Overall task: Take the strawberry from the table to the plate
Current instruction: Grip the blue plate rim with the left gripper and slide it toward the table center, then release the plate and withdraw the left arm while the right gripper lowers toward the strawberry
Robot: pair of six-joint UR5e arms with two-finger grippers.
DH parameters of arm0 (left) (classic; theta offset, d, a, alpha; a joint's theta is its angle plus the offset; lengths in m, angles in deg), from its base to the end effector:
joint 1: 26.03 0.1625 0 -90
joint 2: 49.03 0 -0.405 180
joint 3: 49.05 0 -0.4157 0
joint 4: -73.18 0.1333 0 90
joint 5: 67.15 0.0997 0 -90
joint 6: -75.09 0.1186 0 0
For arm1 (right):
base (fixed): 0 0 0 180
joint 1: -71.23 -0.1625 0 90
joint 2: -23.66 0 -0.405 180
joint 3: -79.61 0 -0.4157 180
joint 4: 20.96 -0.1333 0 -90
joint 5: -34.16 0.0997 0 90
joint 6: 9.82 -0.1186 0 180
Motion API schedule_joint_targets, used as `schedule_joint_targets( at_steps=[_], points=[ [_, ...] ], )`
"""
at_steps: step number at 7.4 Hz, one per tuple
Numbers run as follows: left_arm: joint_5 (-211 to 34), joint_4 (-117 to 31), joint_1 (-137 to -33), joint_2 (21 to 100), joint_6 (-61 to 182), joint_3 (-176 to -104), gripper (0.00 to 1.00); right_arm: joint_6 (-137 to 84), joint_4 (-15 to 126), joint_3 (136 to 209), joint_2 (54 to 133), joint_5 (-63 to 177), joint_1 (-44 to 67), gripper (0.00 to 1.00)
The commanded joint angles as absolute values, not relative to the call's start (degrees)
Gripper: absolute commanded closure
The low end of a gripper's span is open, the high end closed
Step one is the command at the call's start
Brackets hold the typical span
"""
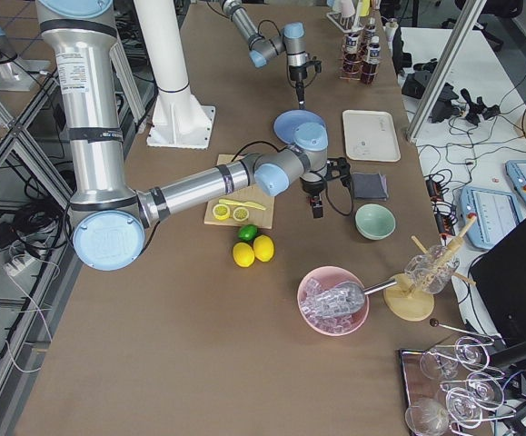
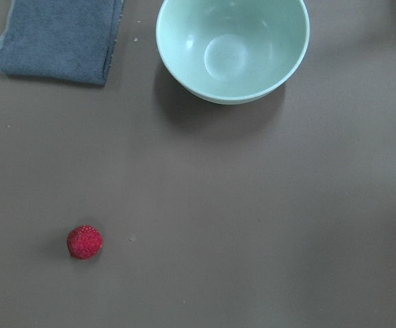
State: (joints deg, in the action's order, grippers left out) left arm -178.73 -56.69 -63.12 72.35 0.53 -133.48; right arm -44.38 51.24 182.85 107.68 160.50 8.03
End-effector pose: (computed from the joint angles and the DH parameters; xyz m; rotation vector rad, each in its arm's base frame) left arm 0.5256 -0.5098 0.2818 0.2009 1.1613 -0.1173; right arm -0.2016 -0.5388 0.4447 0.2242 -0.8431 -0.0781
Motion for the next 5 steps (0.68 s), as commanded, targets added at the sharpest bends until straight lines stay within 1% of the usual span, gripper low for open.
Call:
schedule_joint_targets(
  at_steps=[1,2,4,5],
  points=[
    [-186.81,-56.54,-71.59,66.40,5.78,-136.76,0.02,-45.41,51.99,182.44,105.50,159.94,10.22,0.00],
    [-189.46,-56.54,-75.29,60.02,12.53,-139.12,0.02,-49.25,51.90,182.35,104.27,159.76,11.71,0.00],
    [-195.26,-55.15,-86.61,52.00,29.65,-139.58,0.02,-54.97,52.08,181.39,101.02,157.05,15.93,0.00],
    [-197.29,-51.31,-93.54,48.83,41.05,-139.76,0.01,-55.78,53.12,181.04,100.05,156.86,16.99,0.01]
  ],
)
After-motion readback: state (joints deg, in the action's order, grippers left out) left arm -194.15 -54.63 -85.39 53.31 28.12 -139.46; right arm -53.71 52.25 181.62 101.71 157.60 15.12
